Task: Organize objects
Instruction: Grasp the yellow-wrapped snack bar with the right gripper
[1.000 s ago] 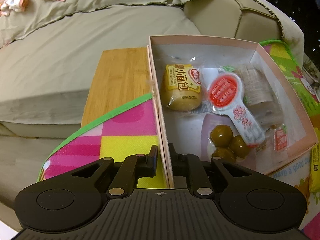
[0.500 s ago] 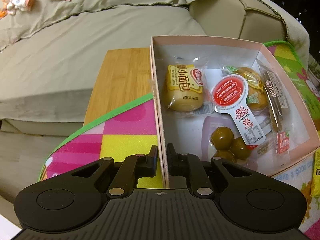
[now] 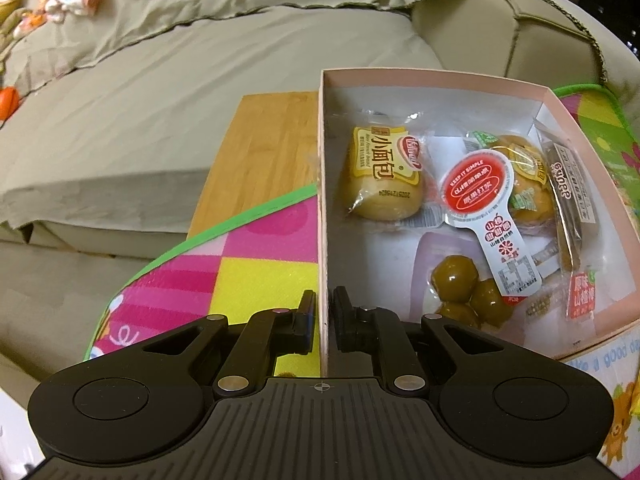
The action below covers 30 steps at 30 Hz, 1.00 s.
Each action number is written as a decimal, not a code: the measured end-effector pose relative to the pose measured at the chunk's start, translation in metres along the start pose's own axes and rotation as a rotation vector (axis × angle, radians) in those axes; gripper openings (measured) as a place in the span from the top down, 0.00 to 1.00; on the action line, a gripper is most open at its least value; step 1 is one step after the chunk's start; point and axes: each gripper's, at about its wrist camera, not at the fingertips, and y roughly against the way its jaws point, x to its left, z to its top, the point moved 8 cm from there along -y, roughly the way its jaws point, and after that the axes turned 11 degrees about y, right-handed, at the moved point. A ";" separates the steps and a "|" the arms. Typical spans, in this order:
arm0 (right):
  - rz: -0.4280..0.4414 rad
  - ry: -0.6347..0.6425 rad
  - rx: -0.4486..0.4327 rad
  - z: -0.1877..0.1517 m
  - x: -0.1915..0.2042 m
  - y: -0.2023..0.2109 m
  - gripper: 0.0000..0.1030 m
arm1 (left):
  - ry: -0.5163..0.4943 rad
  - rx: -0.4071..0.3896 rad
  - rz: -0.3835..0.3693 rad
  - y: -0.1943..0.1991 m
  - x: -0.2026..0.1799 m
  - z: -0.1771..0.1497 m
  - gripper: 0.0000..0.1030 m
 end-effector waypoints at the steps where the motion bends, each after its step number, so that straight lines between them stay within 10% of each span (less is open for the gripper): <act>1: 0.008 0.012 -0.009 0.007 0.001 -0.002 0.45 | 0.002 -0.001 0.003 0.000 0.000 0.000 0.88; 8: 0.084 0.021 0.050 0.013 0.014 -0.011 0.46 | -0.004 0.004 0.021 -0.001 -0.005 0.002 0.88; 12: 0.058 0.047 0.098 -0.006 0.023 -0.021 0.66 | -0.005 0.004 0.022 -0.001 -0.005 0.002 0.88; 28: 0.059 0.004 0.133 -0.063 0.044 0.005 0.59 | -0.021 0.004 0.010 0.000 -0.004 0.000 0.88; 30: 0.054 -0.003 0.138 -0.069 0.049 0.008 0.73 | -0.021 0.003 0.001 0.001 -0.004 0.000 0.88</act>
